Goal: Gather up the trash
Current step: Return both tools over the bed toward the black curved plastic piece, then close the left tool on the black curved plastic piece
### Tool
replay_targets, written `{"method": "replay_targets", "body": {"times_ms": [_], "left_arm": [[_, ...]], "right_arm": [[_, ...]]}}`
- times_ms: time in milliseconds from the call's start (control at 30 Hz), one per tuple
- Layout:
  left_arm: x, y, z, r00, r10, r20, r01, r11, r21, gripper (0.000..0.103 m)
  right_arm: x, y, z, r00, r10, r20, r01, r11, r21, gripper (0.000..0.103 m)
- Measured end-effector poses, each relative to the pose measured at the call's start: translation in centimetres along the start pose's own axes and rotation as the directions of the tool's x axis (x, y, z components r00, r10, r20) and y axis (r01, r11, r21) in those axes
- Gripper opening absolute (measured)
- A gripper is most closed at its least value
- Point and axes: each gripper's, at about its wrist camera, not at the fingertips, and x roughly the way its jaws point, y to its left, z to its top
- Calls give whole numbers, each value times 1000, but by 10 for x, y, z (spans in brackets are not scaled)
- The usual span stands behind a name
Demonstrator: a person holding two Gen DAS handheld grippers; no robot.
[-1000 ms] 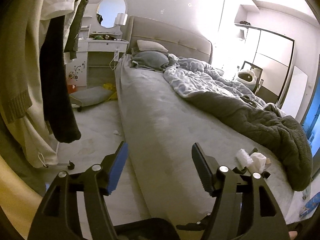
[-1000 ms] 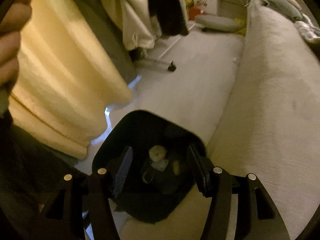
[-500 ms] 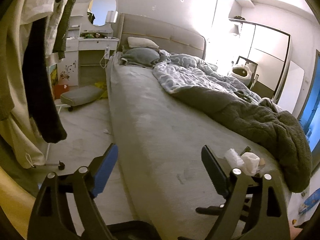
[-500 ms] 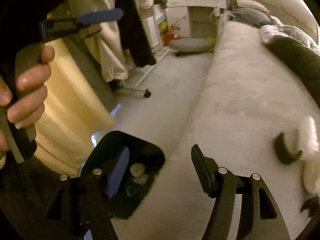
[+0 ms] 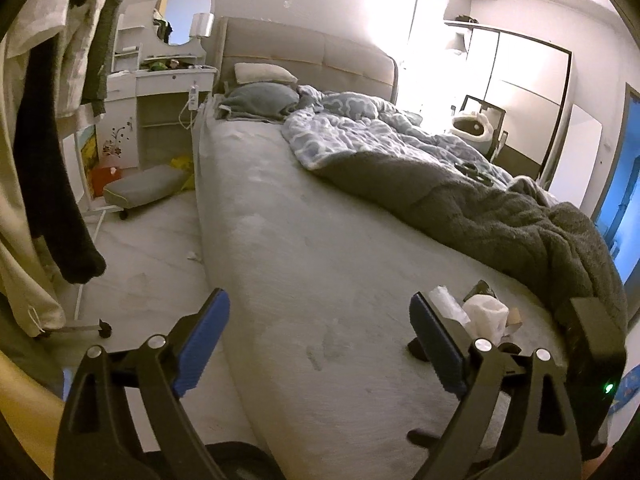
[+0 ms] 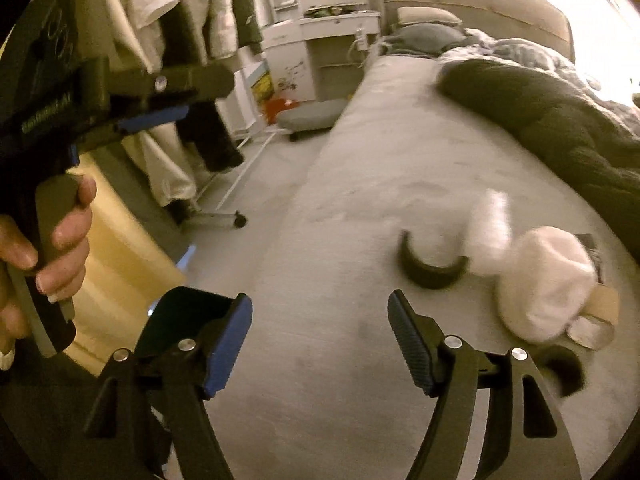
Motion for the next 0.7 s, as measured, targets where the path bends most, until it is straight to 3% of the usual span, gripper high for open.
{"method": "replay_targets", "body": {"times_ms": [300,700], "left_arm": [[22,-26,-8,999,-31,-41,32,999,20,94],[53,-69,-23,993,-65,-103,74,994,79,94]], "right_arm": [[-21,-36,-10,993,-104,49,101,992,71,75],[-42,-65,-25,984,-160,79,149,980,130,76]]}}
